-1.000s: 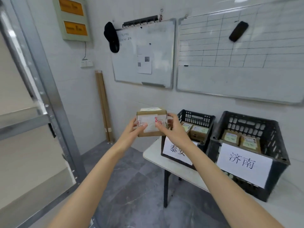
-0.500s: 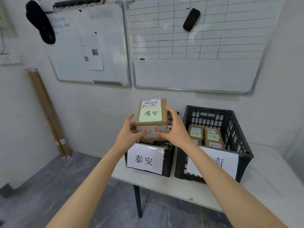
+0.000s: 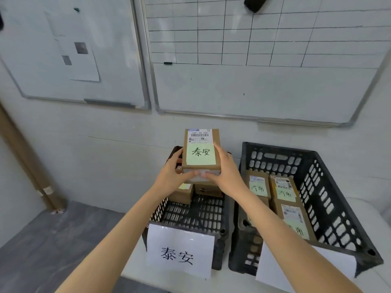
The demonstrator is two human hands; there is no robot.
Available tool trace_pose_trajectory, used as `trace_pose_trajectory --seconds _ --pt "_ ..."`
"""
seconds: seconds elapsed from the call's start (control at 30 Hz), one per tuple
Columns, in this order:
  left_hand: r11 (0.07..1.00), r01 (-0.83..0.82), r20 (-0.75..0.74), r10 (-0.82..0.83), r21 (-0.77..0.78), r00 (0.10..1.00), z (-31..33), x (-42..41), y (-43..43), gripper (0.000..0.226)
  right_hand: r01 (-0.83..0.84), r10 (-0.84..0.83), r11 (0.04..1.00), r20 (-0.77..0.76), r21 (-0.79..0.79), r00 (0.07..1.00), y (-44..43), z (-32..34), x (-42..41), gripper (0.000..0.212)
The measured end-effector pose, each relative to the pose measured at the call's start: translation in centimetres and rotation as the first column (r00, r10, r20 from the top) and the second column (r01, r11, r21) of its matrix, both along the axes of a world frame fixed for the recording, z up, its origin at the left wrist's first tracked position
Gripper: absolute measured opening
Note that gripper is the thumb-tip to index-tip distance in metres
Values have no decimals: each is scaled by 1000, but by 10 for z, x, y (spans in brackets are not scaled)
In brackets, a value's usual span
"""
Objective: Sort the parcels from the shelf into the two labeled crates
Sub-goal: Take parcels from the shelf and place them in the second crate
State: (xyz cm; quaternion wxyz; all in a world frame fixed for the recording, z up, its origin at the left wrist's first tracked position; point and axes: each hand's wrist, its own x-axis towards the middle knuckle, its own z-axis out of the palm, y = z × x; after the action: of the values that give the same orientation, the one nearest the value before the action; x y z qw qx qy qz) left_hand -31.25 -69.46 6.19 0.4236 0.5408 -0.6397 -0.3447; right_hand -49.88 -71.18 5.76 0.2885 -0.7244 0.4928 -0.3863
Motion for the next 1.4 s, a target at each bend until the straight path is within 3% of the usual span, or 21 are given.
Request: trace_pose_trajectory --seconds 0.4,0.6,0.77,0.97,1.1,1.3,1.4 --pt "966 52 -21 -48 254 999 -55 13 -98 82 76 -67 980 -51 186 996 -70 -51 4 98" --pt "967 166 99 -187 193 977 -76 15 -110 109 40 -29 969 -52 244 998 -79 -77 13 97" --pt "979 119 303 -165 166 939 -102 23 -117 104 19 10 948 -92 318 996 -81 -92 20 100" --pt "945 153 313 -243 288 918 -135 36 -122 104 -49 170 904 -252 424 953 -85 -94 3 110" --pt "904 189 310 -319 383 896 -158 37 -124 106 16 117 924 -322 383 939 -91 -85 -16 99" --pt "841 262 321 -442 474 837 -199 27 -125 104 99 -1 935 -277 339 961 -98 -81 -28 80" --pt "829 219 307 -417 515 855 -216 21 -128 96 110 -17 936 -271 334 962 -100 -85 -31 72"
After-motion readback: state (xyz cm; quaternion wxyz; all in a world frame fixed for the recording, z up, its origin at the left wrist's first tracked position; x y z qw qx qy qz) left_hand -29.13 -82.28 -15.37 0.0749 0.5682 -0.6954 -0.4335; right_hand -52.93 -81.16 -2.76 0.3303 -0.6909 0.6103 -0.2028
